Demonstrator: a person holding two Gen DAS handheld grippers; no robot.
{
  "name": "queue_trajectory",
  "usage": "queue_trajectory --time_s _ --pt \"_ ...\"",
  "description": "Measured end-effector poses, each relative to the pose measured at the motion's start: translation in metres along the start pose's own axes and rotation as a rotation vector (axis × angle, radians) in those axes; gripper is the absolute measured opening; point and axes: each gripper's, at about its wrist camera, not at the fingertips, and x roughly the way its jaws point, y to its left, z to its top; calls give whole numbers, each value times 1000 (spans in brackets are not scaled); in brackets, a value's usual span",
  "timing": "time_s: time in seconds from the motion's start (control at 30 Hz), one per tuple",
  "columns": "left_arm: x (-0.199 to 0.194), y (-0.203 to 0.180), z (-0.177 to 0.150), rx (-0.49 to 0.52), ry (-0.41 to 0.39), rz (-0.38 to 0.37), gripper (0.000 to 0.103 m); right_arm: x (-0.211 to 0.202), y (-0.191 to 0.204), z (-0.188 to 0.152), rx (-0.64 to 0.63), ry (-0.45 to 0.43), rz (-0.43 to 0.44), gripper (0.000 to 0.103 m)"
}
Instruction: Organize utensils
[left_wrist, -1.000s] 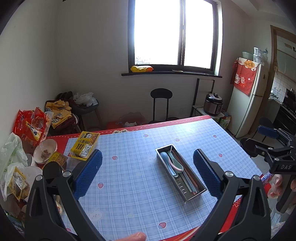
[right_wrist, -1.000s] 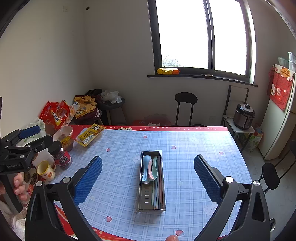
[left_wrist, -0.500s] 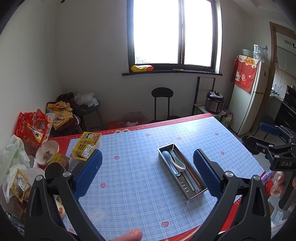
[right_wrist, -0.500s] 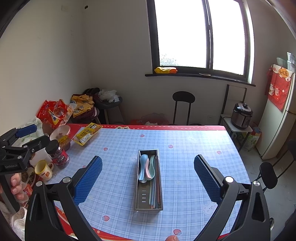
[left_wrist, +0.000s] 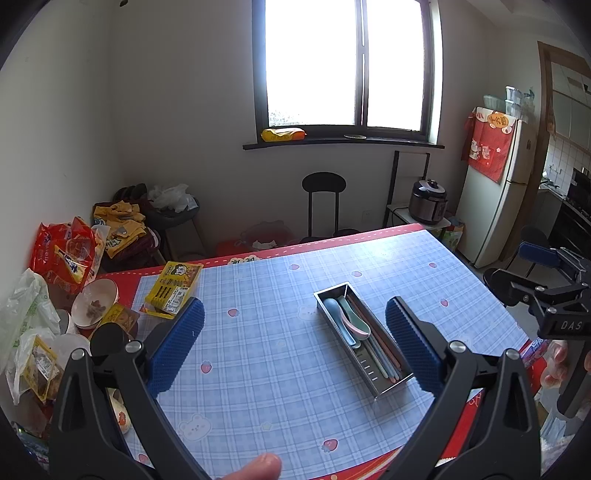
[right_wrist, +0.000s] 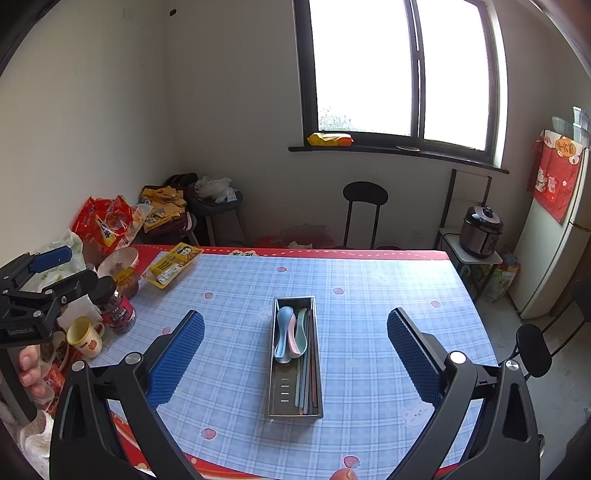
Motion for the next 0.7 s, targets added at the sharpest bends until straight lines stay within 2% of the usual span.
queue_trajectory --time_s 0.7 --pt "-2 4 0 -4 7 6 97 2 0 1 -12 6 -3 97"
